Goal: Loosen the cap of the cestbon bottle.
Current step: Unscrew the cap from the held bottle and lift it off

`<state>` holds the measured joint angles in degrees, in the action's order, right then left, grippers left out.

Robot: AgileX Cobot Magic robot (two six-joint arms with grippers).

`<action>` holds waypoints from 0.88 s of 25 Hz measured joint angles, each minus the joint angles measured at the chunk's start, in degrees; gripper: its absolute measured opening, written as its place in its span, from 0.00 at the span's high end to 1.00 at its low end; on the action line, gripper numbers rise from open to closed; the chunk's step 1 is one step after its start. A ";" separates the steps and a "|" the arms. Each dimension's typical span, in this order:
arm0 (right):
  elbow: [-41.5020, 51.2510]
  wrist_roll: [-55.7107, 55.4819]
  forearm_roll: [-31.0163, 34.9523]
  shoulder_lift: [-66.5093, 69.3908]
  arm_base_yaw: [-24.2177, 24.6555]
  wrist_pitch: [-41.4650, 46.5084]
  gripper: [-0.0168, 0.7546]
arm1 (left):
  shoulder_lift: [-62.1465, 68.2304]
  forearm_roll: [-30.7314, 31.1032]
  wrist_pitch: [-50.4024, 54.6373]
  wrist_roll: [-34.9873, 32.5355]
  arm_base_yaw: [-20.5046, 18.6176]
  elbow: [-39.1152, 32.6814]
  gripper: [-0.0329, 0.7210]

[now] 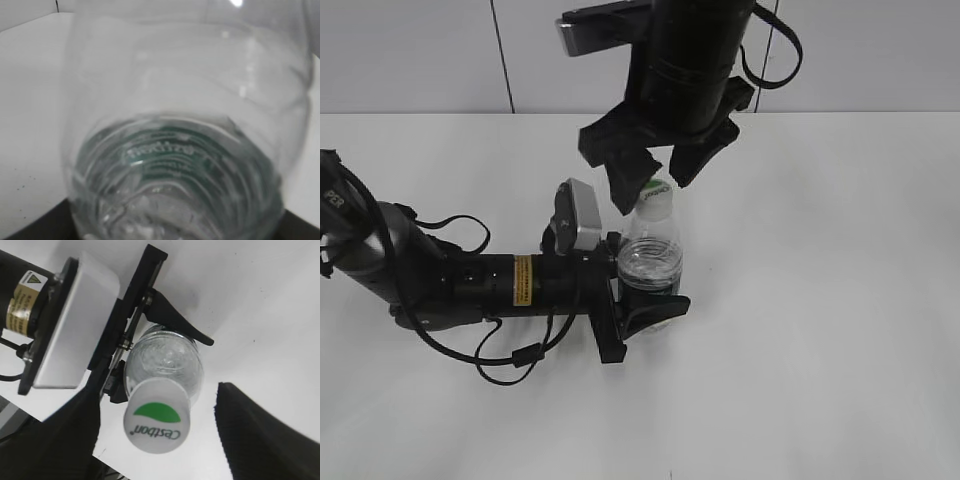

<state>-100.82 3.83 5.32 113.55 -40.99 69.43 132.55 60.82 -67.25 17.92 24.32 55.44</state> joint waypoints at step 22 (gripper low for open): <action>0.00 0.36 1.20 0.02 0.00 0.24 0.29 | 0.00 0.00 0.00 0.00 0.00 0.00 0.41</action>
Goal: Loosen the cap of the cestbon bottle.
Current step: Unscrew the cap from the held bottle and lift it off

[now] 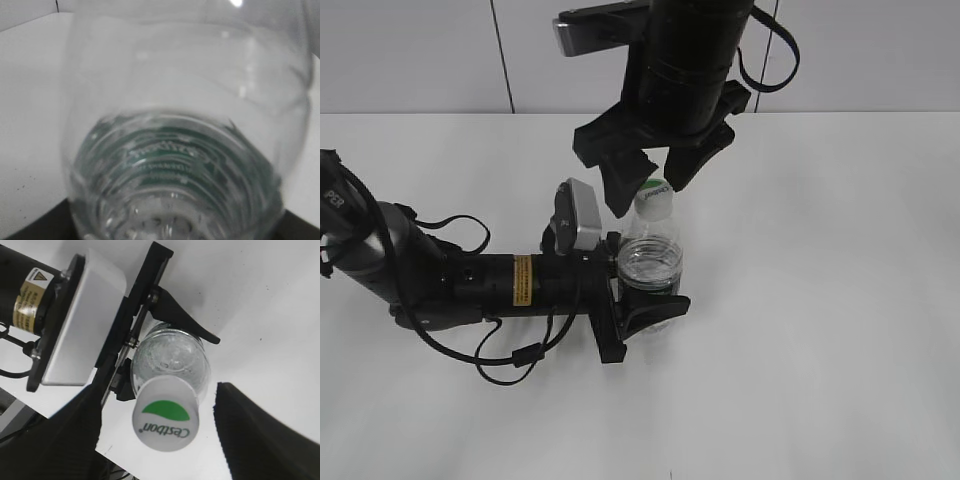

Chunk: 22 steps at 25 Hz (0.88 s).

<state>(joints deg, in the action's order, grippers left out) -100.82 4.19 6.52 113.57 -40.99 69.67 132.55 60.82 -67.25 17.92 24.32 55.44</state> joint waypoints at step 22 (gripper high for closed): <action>0.11 0.20 -0.12 0.00 0.00 0.05 0.29 | 0.00 0.04 0.00 0.00 0.00 0.00 0.41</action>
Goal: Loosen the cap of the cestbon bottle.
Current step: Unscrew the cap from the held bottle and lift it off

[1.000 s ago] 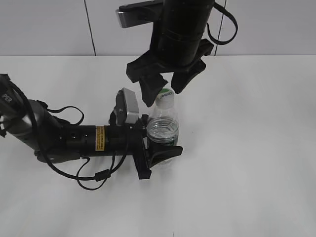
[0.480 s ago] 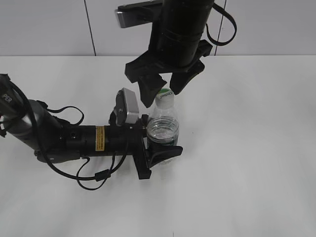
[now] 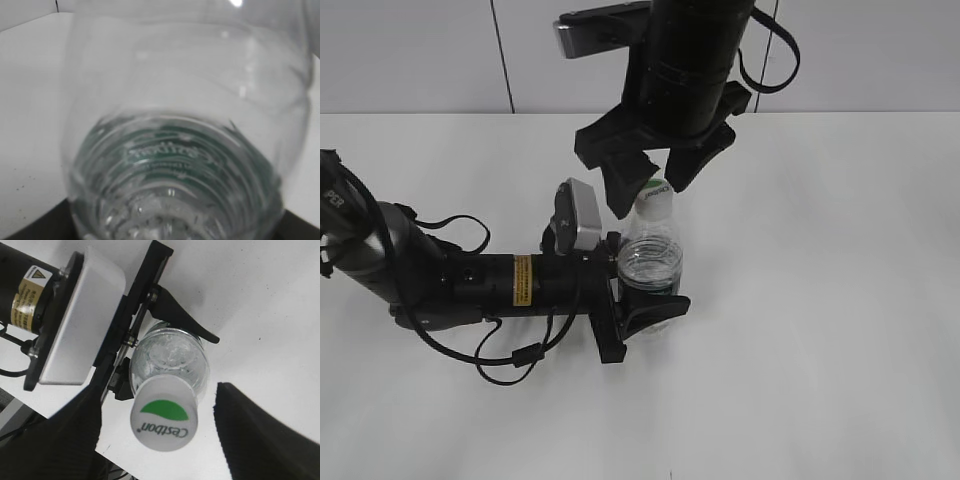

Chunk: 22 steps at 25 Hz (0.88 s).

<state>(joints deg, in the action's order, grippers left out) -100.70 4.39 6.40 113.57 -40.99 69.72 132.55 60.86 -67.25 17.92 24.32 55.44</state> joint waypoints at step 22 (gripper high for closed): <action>0.00 2.19 -0.11 0.00 0.00 0.00 0.47 | 0.00 0.00 0.00 0.01 0.00 0.00 0.41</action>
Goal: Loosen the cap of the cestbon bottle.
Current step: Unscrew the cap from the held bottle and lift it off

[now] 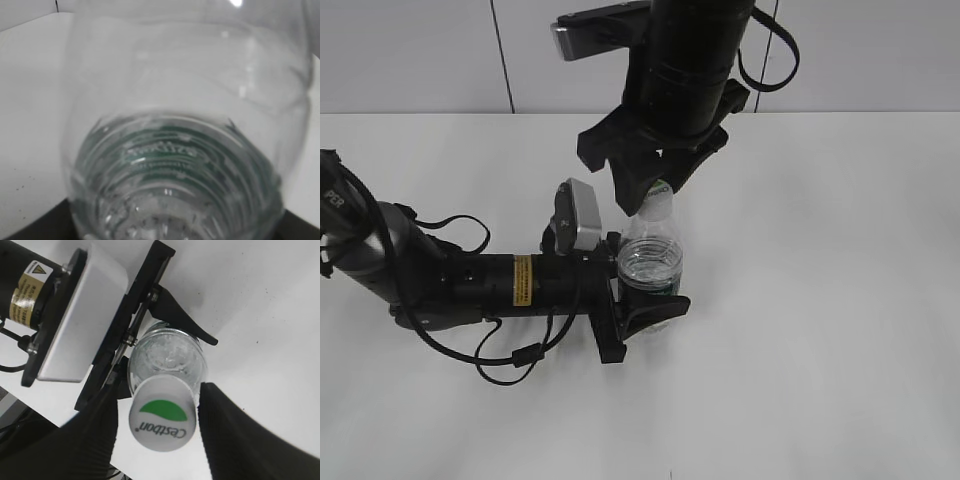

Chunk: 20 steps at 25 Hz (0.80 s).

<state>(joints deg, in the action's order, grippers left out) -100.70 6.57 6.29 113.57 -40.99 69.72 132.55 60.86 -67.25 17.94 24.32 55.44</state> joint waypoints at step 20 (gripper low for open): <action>0.36 0.27 -0.05 -0.07 0.00 0.00 0.46 | 0.00 0.05 0.00 0.00 0.00 0.00 0.41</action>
<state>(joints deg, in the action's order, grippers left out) -100.34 6.85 6.24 113.51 -40.99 69.72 132.55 60.91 -67.25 17.94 24.32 55.44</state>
